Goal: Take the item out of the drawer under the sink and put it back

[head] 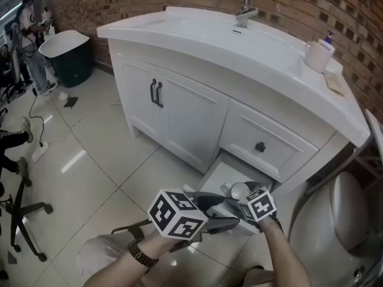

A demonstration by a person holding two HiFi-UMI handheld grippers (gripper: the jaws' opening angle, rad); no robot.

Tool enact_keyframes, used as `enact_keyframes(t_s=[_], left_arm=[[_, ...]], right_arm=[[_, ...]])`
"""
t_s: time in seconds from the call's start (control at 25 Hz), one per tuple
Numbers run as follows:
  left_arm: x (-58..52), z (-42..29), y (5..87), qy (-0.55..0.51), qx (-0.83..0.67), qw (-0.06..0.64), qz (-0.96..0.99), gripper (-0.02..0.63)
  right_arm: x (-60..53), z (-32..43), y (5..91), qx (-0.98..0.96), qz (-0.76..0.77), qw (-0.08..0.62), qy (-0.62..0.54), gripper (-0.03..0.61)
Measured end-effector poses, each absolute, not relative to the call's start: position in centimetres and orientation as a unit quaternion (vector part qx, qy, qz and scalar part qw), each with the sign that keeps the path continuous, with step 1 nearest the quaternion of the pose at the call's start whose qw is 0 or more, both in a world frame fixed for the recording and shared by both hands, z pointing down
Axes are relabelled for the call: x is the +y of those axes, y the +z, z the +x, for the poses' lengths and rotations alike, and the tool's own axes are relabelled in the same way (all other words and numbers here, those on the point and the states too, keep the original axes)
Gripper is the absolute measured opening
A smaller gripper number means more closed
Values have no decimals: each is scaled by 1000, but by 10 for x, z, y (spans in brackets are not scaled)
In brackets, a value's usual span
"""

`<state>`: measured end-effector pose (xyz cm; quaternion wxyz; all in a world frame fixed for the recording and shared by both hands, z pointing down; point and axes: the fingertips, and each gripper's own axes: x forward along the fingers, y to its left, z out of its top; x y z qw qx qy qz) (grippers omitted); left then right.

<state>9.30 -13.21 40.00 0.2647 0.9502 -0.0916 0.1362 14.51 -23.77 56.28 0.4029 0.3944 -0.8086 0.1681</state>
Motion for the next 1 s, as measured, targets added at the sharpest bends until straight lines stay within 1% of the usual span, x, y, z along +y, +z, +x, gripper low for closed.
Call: enact_keyframes(t_s=[0.12,0.2,0.32,0.44,0.56,0.84,0.92,1.0], left_arm=[[-134,90,399,133,-95,266,950,349],[-137,87,396,126,-103,264,951,336],[-143,83,385,97,-120,265,952,334],[-150,78,372,59,-144,263,952,333],[-153,77,359,22,-151,256,954,336],[-153,82,346,0,-163,226,960,333],[-154,83,346,-4,-162,237,958,330],[-145,91,349,6,-118,276,954,330]], right_arm=[[-235,142,549,-816,394,400,136,397],[-234,144,523,-826,413,369,101,397],[-224,147,455,-854,440,276,41,397],[-200,149,391,-878,446,173,6,397],[-176,148,354,-889,444,115,-10,397],[-157,148,335,-886,450,106,-30,397],[-156,148,335,-886,451,107,-31,397],[-156,148,337,-886,450,110,-31,397]])
